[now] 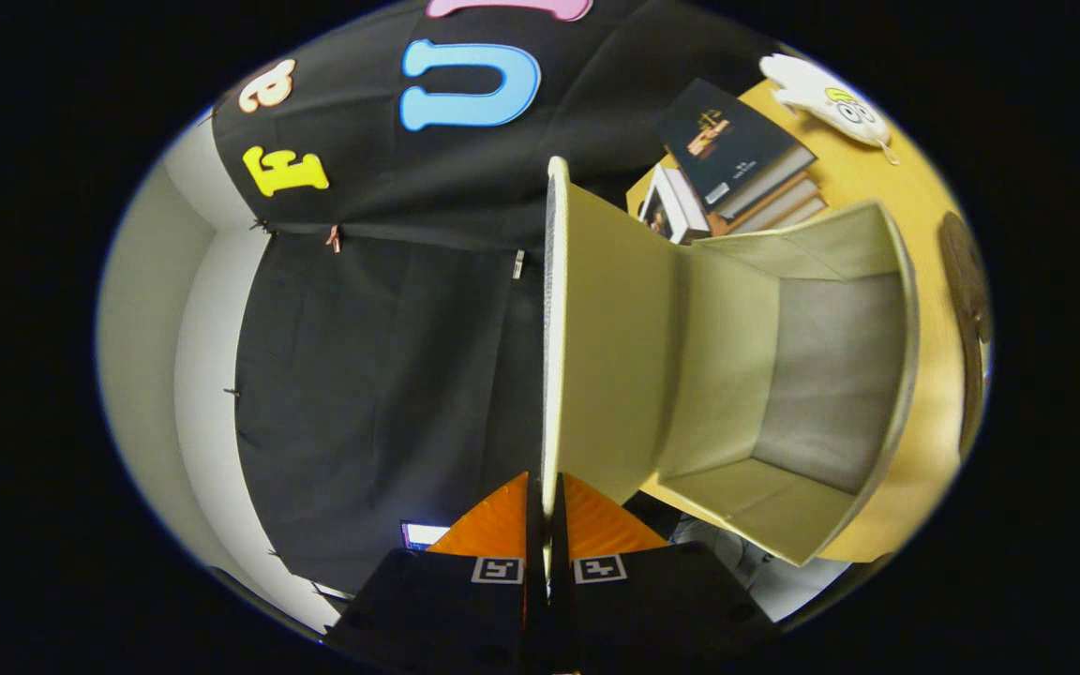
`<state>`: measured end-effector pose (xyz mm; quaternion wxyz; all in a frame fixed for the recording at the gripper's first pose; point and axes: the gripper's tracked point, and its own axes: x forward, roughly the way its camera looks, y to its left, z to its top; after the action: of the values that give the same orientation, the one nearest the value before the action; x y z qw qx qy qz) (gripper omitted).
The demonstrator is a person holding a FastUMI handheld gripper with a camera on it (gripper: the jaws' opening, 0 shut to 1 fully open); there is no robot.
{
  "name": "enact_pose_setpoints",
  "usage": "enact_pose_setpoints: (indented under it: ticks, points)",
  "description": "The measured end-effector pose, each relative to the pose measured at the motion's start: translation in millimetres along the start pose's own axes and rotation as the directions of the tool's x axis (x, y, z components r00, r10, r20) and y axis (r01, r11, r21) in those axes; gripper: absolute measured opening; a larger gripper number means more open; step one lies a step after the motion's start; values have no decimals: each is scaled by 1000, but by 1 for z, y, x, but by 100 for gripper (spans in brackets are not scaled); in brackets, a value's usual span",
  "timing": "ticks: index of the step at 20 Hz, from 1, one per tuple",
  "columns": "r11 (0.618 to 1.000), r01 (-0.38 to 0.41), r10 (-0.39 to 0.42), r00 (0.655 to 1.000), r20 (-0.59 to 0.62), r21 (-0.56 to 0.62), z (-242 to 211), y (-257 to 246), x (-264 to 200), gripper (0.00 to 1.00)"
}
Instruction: Open the storage box then place both shoes into the box .Put the left shoe in first, then the right shoe, with the right side of both shoes facing outward in a uniform manner.
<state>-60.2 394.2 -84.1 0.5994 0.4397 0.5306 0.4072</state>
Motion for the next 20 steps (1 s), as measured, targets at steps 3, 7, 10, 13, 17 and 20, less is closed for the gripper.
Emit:
enact_pose_setpoints:
  ticks: [3,7,10,13,17,20]
  points:
    - [999,27,-29,998,-59,-27,-9,16,35,5]
    - [993,81,-89,992,-90,-81,-13,28,77,5]
    - [986,97,-112,988,-106,-138,-17,29,103,5]
    - [983,113,-131,984,-119,-141,-20,25,127,5]
    - [980,136,-154,981,-119,-148,-20,17,154,5]
    - [977,151,-170,978,-120,-147,-20,14,165,5]
